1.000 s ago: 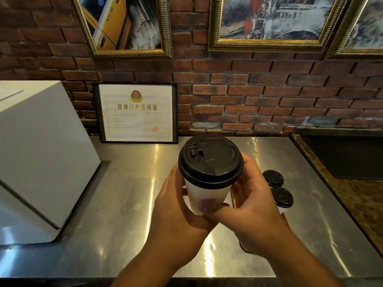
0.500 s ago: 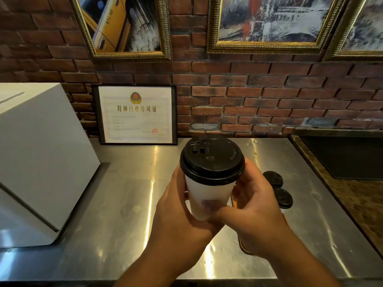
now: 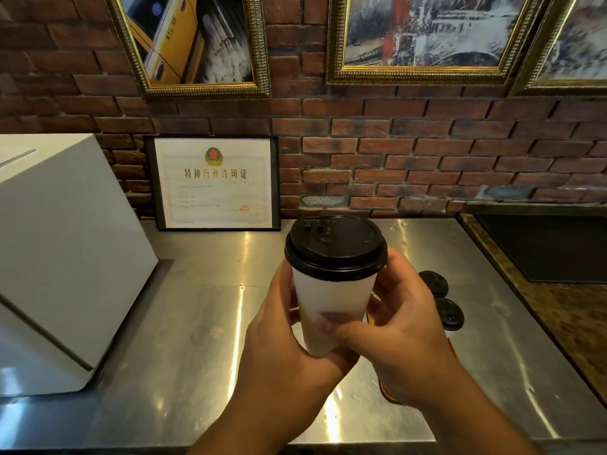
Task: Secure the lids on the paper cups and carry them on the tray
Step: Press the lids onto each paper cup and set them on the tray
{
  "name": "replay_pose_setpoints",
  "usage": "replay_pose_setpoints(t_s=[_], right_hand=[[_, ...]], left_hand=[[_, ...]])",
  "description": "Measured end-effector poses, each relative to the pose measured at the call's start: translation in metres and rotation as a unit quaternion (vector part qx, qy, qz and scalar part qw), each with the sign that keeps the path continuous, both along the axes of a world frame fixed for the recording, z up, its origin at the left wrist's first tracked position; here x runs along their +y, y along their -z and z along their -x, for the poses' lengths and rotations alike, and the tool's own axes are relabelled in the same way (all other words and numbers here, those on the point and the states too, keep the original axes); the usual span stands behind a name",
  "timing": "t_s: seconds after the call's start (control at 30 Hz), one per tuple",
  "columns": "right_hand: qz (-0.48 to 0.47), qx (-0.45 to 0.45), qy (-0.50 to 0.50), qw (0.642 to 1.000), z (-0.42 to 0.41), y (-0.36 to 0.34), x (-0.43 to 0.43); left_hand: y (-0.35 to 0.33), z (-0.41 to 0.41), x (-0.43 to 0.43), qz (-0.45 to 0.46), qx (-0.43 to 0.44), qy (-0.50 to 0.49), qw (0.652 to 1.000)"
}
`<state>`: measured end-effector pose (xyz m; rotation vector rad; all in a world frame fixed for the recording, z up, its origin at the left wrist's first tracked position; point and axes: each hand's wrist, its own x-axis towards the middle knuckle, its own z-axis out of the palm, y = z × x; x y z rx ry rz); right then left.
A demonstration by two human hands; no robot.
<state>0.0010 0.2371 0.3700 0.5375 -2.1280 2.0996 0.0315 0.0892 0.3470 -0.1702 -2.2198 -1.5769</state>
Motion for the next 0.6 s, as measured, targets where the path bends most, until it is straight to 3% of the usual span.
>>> replay_pose_setpoints(t_s=[0.3, 0.6], right_hand=[[0.019, -0.011, 0.002, 1.0, -0.0003, -0.0011, 0.0022], [0.028, -0.023, 0.004, 0.999, -0.0002, -0.004, 0.0036]], left_hand=[[0.0008, 0.0009, 0.0032, -0.022, -0.025, 0.001, 0.999], [0.0031, 0.0031, 0.0049, 0.012, -0.023, 0.011, 1.0]])
